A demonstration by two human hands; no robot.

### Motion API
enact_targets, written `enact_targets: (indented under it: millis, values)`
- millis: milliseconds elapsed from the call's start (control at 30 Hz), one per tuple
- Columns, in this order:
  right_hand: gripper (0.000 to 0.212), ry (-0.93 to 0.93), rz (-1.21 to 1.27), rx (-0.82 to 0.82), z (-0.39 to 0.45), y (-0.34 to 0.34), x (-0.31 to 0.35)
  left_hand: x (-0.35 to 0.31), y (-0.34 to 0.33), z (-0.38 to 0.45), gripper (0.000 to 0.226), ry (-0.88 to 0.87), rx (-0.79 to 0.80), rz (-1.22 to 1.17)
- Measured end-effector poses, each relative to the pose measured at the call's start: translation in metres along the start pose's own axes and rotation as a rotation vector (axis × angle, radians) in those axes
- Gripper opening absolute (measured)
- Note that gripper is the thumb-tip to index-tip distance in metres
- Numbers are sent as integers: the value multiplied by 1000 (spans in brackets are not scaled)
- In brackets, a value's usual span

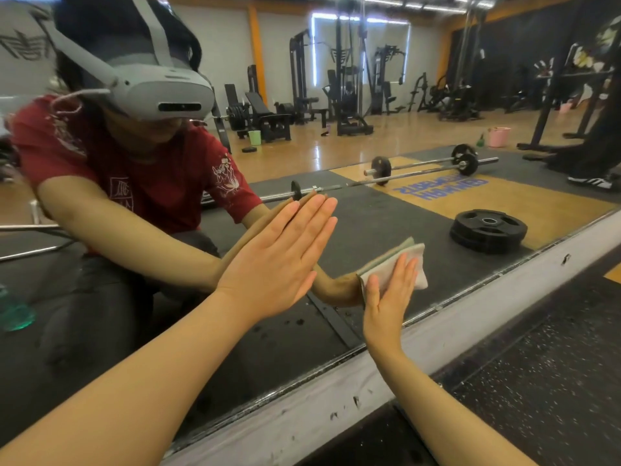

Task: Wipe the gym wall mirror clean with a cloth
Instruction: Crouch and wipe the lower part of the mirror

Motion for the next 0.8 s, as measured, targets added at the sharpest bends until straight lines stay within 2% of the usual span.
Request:
enact_targets:
  millis: [100, 200, 333, 433, 600, 700, 800]
  values:
    - [64, -100, -43, 77, -33, -5, -25, 0, 1, 0, 73, -3, 2, 2]
    - [67, -118, -59, 145, -48, -6, -31, 0, 1, 0, 73, -3, 11, 16]
    - [69, 155, -92, 210, -21, -9, 18, 1, 1, 0, 71, -2, 18, 10]
    - [82, 372, -111, 240, 18, -10, 76, 0, 2, -4, 68, -28, 20, -12]
    - [93, 621, -382, 229, 91, 7, 149, 16, 19, -22, 71, 20, -19, -36]
    - [91, 646, -354, 240, 83, 0, 154, 36, 25, -36, 78, 109, -31, -20]
    - [89, 756, -438, 246, 32, -22, 129, 49, 20, -44, 83, 143, 6, 21]
Point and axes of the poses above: each hand's wrist, its own z-axis towards the middle knuckle, its own y-axis out of the back of the hand, x = y × z, the point moved 8 cm from there along z, towards the middle knuckle, and after that the axes turned 6 degrees about y, right-handed, at the moved point
